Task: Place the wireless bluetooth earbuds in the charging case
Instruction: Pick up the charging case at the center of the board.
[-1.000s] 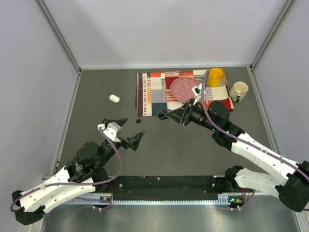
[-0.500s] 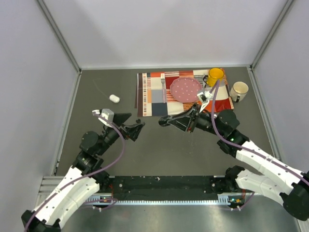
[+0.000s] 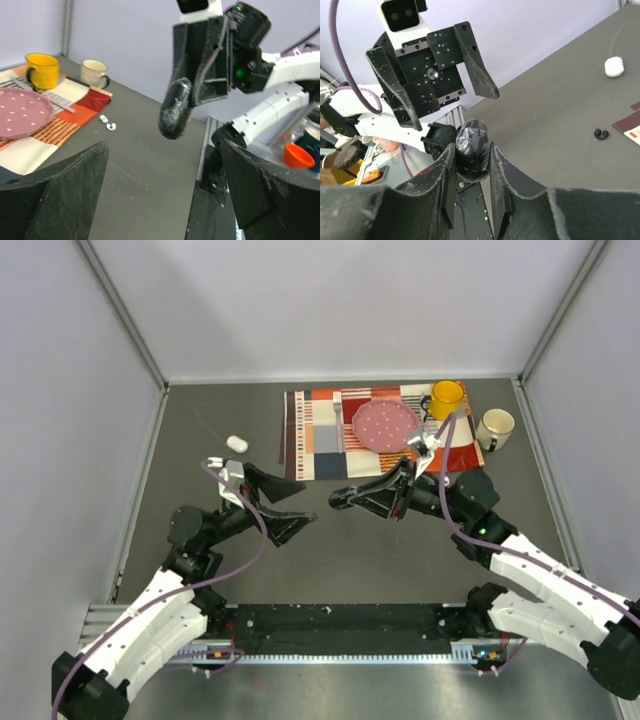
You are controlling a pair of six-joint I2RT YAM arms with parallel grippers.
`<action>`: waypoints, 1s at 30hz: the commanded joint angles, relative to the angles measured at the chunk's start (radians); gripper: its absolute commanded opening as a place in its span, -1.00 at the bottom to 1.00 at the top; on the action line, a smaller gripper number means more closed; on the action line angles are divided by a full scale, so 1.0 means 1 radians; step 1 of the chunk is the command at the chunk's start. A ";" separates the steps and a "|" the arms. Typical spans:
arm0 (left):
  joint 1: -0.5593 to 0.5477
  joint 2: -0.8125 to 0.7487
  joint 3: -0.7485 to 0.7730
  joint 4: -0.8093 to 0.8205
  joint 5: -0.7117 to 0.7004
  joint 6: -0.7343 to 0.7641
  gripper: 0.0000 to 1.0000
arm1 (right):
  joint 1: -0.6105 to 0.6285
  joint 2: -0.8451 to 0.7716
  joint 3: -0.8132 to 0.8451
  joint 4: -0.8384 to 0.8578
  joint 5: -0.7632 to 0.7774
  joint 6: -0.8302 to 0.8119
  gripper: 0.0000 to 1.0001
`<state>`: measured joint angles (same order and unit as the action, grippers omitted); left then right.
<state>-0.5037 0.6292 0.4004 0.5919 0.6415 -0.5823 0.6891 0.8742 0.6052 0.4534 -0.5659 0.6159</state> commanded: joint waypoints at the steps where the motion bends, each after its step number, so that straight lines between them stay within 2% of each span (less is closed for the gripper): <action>1: 0.004 0.021 0.078 -0.053 0.154 0.060 0.98 | -0.008 0.044 0.105 -0.159 -0.068 -0.082 -1.00; 3: 0.004 0.036 0.113 -0.148 0.208 0.161 0.98 | -0.008 0.071 0.194 -0.295 -0.100 -0.181 -1.00; 4: 0.004 0.044 0.161 -0.276 0.224 0.203 0.98 | -0.007 0.087 0.221 -0.408 -0.115 -0.249 -1.00; 5: 0.004 0.061 0.185 -0.329 0.240 0.267 0.98 | -0.008 0.115 0.276 -0.479 -0.127 -0.284 -1.00; 10: 0.002 0.142 0.299 -0.481 0.368 0.369 0.98 | -0.007 0.175 0.389 -0.683 -0.166 -0.454 -1.00; 11: 0.002 0.174 0.317 -0.550 0.379 0.409 0.98 | -0.007 0.195 0.430 -0.750 -0.167 -0.479 -1.00; 15: -0.007 0.236 0.388 -0.658 0.426 0.478 0.98 | -0.005 0.239 0.521 -0.916 -0.195 -0.593 -1.00; 21: -0.070 0.322 0.448 -0.737 0.417 0.545 0.96 | 0.004 0.259 0.565 -0.990 -0.247 -0.683 -1.00; 30: -0.194 0.412 0.508 -0.738 0.342 0.565 0.90 | 0.050 0.293 0.588 -1.038 -0.249 -0.717 -1.00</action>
<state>-0.6563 1.0214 0.8528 -0.1520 1.0046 -0.0521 0.7132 1.1576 1.1355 -0.5602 -0.7944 -0.0601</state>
